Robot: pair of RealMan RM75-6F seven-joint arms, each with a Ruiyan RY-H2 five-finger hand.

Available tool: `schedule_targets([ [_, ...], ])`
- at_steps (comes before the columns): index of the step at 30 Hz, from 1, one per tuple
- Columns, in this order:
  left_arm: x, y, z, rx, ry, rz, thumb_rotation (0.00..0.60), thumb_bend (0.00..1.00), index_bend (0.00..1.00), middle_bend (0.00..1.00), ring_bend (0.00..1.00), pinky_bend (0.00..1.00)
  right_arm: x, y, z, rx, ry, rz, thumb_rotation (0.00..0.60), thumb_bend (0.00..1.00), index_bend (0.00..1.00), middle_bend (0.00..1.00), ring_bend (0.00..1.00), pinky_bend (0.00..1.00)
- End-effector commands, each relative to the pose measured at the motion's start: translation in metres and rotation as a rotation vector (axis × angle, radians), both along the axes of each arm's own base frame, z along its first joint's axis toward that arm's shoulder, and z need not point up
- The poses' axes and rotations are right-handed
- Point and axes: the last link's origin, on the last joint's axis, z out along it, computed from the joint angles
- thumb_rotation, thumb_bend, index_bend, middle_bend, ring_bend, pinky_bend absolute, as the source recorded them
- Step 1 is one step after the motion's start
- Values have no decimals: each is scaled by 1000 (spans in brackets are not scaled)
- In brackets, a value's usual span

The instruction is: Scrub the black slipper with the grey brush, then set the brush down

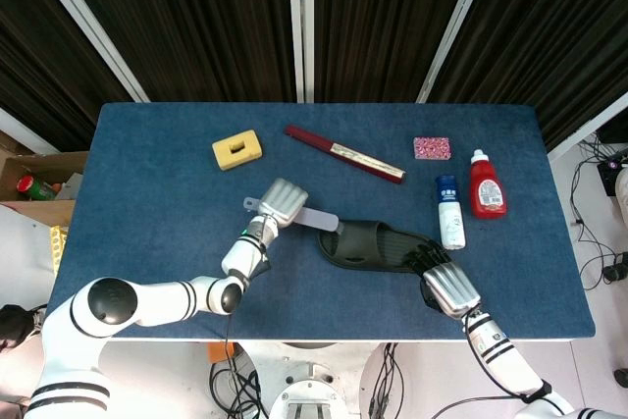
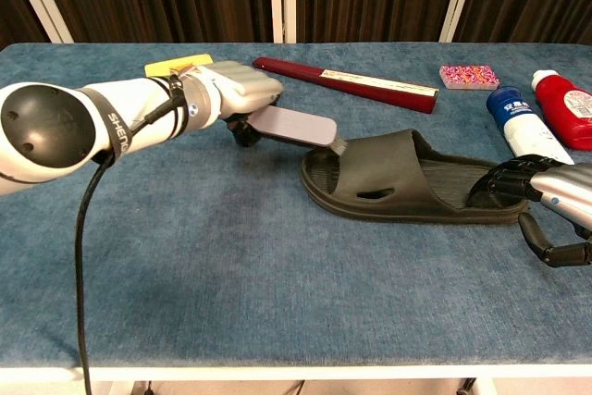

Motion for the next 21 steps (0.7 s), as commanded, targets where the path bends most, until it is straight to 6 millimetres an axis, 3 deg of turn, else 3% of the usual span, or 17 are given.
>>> schedule_targets([
  [1, -24, 19, 26, 117, 61, 40, 600, 778, 1000, 1000, 1000, 1000, 1, 0, 0, 0, -2, 4, 600, 824, 275, 195, 61, 89],
  [4, -34, 29, 55, 173, -54, 136, 600, 778, 1000, 1000, 1000, 1000, 3, 1, 2, -8, -12, 10, 600, 824, 275, 195, 61, 89],
  [8, -39, 18, 102, 61, -539, 376, 600, 777, 1000, 1000, 1000, 1000, 5, 1, 9, -36, -38, 12, 600, 823, 271, 189, 53, 89],
  [11, -58, 0, 122, 47, -537, 305, 600, 777, 1000, 1000, 1000, 1000, 7, 2, 17, -76, -78, 26, 600, 800, 185, 119, 12, 88],
  [14, -77, -23, 119, 17, -506, 280, 600, 776, 1000, 1000, 1000, 1000, 12, 3, 27, -160, -170, 70, 600, 688, 16, 5, 0, 57],
  [17, -94, -38, 111, -2, -468, 280, 600, 772, 1000, 1000, 1000, 1000, 16, 5, 38, -256, -288, 120, 600, 535, 0, 0, 0, 2],
  [21, -109, -50, 98, -29, -410, 266, 600, 770, 1000, 1000, 1000, 1000, 16, 5, 53, -356, -370, 156, 600, 503, 0, 0, 0, 0],
])
